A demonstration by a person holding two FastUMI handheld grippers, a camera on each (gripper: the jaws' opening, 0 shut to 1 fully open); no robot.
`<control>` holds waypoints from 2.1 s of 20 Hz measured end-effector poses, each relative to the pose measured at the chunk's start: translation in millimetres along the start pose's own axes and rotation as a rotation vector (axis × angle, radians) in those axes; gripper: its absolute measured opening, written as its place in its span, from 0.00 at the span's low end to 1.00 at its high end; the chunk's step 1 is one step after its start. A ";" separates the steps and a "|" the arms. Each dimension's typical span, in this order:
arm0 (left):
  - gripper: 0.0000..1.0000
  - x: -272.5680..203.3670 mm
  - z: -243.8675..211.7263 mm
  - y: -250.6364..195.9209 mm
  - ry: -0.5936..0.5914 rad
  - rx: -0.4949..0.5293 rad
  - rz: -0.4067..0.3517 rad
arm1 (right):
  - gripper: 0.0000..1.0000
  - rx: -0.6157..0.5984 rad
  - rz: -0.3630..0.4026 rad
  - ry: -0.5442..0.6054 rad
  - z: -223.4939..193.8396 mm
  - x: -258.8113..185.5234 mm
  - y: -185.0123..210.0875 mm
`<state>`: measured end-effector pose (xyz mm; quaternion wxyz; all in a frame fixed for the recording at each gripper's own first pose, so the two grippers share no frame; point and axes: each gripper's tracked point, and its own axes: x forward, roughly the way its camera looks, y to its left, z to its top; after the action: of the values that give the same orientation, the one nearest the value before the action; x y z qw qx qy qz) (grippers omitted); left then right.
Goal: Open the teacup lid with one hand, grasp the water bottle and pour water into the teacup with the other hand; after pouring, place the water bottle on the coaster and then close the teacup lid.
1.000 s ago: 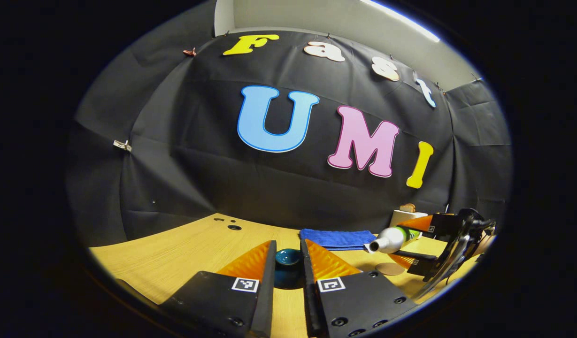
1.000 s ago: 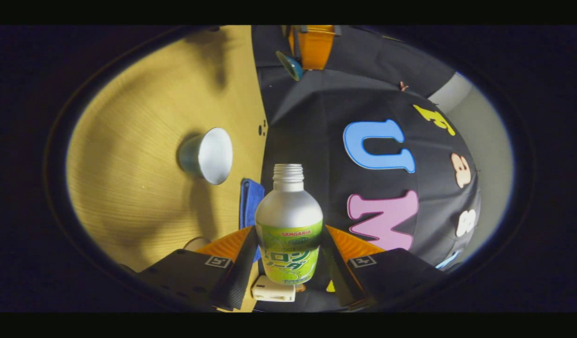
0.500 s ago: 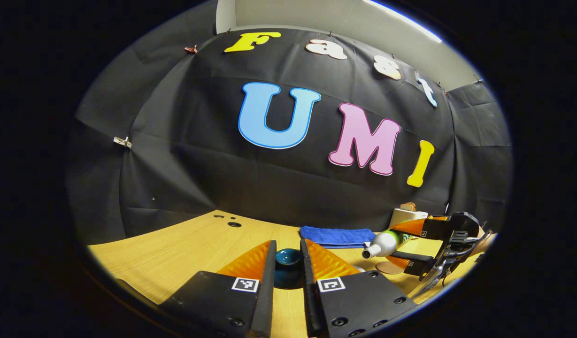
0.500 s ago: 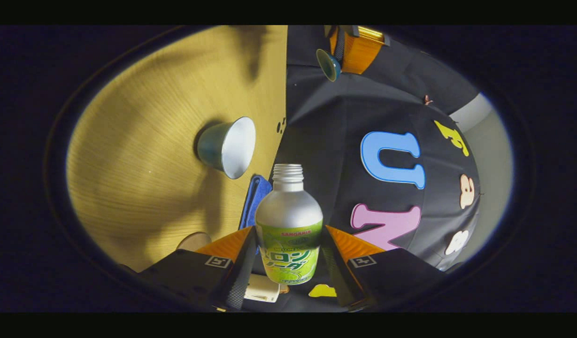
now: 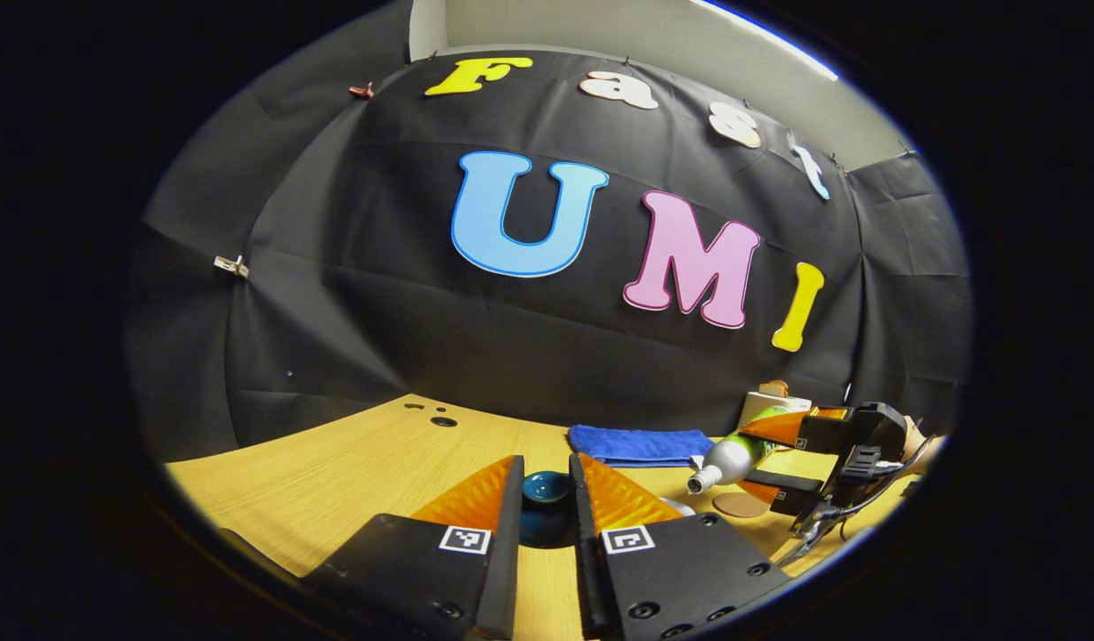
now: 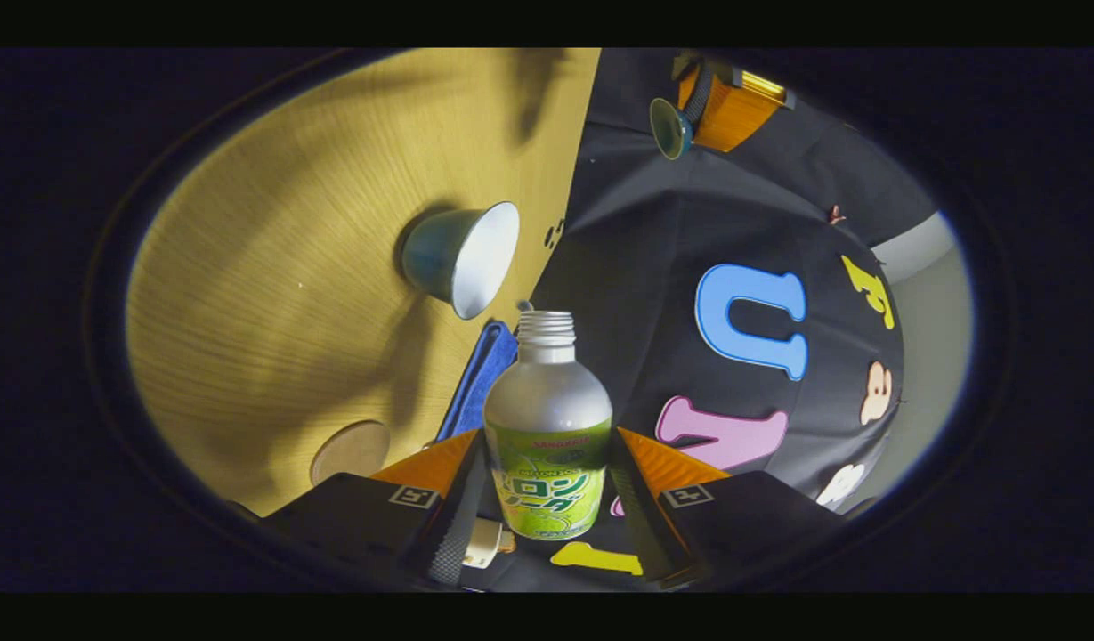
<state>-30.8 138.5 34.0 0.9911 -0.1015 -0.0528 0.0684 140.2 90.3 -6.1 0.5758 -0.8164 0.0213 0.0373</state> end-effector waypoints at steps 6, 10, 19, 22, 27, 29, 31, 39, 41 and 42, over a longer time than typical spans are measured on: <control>0.30 -0.3 -1.1 0.1 0.004 0.002 0.001 | 0.76 -0.031 -0.006 -0.004 -1.8 2.8 -4.9; 0.31 -0.3 0.6 0.7 0.002 0.002 0.005 | 0.76 -0.052 -0.007 -0.006 -2.9 3.4 -6.9; 0.31 -1.1 0.2 0.8 0.002 0.001 0.005 | 0.75 -0.147 -0.016 -0.019 1.4 6.1 -16.2; 0.31 -1.3 0.9 1.0 0.002 0.003 0.006 | 0.75 -0.208 -0.029 -0.033 5.2 6.5 -24.3; 0.31 -0.3 0.7 1.7 0.000 0.003 0.006 | 0.75 -0.331 -0.056 -0.058 11.3 5.4 -38.3; 0.31 -1.6 1.3 1.9 0.000 0.003 0.006 | 0.75 -0.391 -0.080 -0.066 14.1 6.6 -46.6; 0.31 -2.2 2.7 1.7 -0.002 0.004 0.006 | 0.75 -0.430 -0.094 -0.068 13.7 5.4 -51.5; 0.31 -2.9 4.7 3.0 -0.004 -0.004 0.008 | 0.76 -0.566 -0.150 -0.081 12.8 8.5 -73.5; 0.31 -3.7 5.8 4.3 -0.003 -0.006 0.012 | 0.75 -0.584 -0.153 -0.086 12.0 6.2 -74.4; 0.31 -4.3 6.5 5.2 -0.002 -0.008 0.012 | 0.75 -0.589 -0.156 -0.086 11.8 5.9 -76.2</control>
<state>-36.5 144.2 38.8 0.9902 -0.1057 -0.0536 0.0745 151.6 127.0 61.0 0.3159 -0.9451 -0.0775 0.0322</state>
